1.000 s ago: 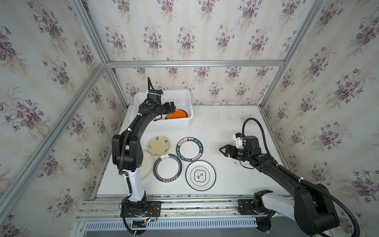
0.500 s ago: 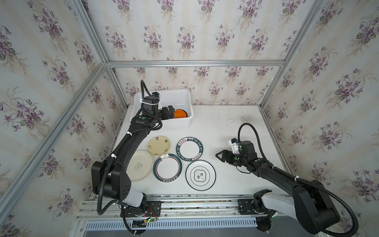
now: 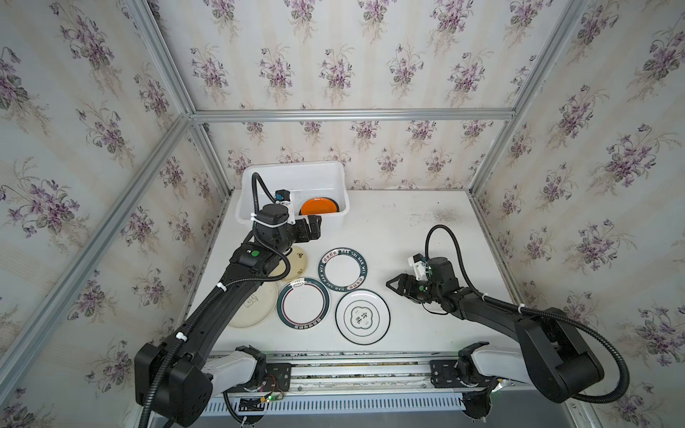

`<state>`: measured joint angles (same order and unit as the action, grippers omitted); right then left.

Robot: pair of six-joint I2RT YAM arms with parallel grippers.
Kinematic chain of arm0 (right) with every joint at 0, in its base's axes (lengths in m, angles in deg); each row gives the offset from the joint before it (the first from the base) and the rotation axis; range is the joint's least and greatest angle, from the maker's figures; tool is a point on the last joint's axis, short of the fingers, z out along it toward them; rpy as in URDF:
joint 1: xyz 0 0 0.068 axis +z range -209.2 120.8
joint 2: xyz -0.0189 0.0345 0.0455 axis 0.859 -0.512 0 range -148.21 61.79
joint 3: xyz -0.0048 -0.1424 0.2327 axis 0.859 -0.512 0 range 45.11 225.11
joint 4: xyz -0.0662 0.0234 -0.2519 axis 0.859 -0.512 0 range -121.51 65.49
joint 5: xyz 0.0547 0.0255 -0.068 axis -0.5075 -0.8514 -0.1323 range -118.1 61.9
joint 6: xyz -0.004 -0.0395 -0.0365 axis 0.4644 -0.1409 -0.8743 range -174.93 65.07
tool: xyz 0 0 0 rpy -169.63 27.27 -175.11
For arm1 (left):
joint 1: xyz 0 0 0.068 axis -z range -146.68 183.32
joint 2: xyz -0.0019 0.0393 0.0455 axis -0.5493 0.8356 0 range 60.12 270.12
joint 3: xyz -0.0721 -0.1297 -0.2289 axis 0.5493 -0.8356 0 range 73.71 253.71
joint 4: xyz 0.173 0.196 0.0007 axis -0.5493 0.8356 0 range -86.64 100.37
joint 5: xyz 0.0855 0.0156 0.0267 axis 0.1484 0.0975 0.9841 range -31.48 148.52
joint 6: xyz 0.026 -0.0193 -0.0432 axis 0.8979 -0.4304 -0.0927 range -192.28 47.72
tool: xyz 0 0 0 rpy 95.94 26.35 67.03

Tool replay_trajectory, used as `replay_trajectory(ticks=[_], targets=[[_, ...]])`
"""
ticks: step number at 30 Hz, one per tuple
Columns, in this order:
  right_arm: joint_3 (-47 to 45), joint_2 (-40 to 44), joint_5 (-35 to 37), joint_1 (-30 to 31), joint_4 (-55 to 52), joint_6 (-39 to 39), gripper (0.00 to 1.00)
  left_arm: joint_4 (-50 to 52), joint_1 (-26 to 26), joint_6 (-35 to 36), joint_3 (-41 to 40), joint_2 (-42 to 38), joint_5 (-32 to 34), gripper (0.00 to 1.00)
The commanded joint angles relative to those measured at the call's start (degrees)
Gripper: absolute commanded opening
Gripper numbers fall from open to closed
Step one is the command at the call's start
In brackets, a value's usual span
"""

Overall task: Place the plates into the plastic bin on the countertop
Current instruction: Pick up the plate from the bottom-center of the table.

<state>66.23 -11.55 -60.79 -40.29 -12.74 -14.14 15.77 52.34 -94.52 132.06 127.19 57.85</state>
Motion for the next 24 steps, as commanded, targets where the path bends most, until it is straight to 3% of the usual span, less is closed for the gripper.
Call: replay_trajectory(ticks=[1,10,24], targets=[[-0.80,0.20,-0.71,0.64,2.73,0.51,0.68,-3.34,0.13,-1.46,-2.85,-2.26,0.28,1.00],[-3.05,2.73,1.02,2.29,0.66,0.47,0.63,-4.23,0.75,-2.08,-9.15,-6.92,-0.91,1.00],[-5.30,4.48,4.17,7.32,-0.63,1.92,0.50,-5.41,1.45,-2.34,-10.69,-7.21,-2.76,1.00]])
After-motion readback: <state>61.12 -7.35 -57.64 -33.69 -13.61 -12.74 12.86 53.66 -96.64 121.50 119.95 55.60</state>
